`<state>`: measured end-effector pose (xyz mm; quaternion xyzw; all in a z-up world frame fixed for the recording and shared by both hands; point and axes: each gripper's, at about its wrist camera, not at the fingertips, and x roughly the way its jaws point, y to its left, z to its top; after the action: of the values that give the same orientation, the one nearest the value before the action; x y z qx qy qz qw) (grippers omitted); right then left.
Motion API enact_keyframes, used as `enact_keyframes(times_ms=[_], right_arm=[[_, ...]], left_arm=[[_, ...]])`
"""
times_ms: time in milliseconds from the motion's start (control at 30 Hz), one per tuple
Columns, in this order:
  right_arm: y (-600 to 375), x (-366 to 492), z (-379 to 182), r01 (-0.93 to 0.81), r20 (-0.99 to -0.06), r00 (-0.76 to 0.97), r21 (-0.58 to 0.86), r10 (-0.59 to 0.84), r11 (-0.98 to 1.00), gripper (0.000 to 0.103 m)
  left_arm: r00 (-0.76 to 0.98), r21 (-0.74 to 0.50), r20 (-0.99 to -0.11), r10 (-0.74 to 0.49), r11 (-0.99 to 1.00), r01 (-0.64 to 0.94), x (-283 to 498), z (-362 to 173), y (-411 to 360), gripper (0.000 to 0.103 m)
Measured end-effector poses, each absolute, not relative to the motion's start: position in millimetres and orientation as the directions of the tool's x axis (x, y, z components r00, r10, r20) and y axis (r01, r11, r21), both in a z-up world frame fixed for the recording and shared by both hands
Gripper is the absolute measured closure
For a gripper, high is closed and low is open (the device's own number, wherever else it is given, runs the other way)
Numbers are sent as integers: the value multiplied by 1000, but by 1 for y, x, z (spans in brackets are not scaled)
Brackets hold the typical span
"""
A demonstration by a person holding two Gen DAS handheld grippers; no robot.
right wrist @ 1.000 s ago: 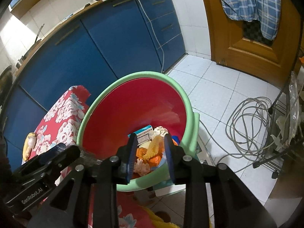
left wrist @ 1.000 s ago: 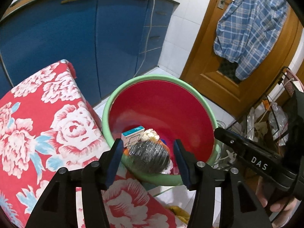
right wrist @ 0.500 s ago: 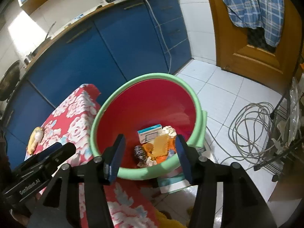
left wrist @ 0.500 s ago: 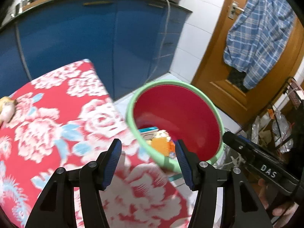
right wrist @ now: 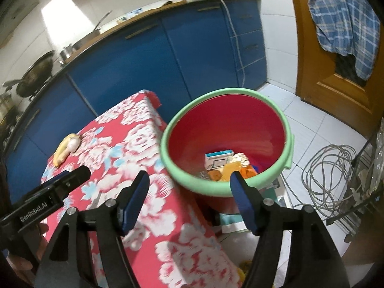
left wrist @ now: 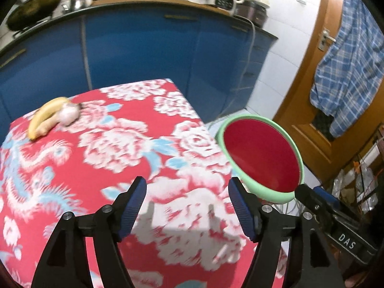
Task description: Collect trash
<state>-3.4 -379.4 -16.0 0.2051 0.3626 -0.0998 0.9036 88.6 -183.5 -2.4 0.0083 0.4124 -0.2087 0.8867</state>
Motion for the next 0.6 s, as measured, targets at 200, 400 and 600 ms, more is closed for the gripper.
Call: enact_keyframes(times_ms=[200, 400, 600], right_arm=[[-354, -17, -7, 284, -676, 737, 281, -21, 917, 28], [-331, -32, 2, 244, -654, 756, 264, -13, 933, 20], [-317, -44, 4, 215, -645, 764, 249, -4, 944, 19]], left_arm=[[611, -147, -725, -317, 938, 312, 69, 5, -153, 30], [640, -140, -715, -280, 955, 261, 50, 9, -130, 29], [665, -128, -705, -246, 967, 221, 33, 12, -117, 29]])
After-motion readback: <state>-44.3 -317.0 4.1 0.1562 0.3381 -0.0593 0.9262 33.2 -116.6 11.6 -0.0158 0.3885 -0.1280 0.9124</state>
